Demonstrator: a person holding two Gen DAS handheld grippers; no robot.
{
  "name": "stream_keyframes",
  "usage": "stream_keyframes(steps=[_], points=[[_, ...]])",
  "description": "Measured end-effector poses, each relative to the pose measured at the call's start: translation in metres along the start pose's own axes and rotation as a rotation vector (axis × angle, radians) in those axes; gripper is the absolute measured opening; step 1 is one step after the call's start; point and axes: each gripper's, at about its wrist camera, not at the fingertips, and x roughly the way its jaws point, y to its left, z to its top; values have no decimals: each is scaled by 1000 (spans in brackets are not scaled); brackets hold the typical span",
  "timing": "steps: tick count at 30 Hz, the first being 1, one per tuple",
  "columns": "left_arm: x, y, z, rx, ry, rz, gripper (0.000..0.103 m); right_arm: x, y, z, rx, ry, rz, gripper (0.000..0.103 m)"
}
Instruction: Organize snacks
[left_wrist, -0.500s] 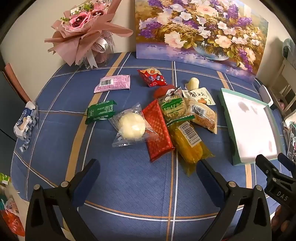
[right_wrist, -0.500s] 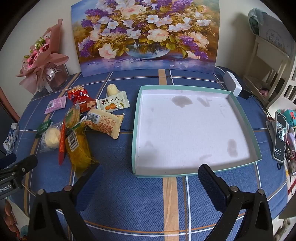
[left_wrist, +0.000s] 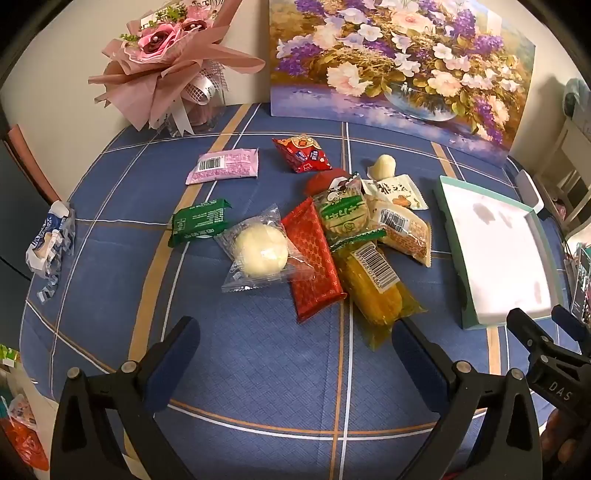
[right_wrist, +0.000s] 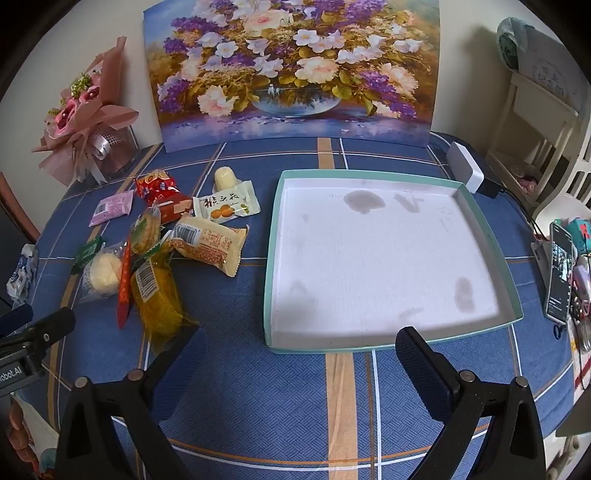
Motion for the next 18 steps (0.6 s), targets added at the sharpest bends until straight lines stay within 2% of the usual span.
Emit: stream_keyframes(steps=[18], points=[[0,0,0,-3,2,-7,103,0,2,1,-1,2,-1,103]])
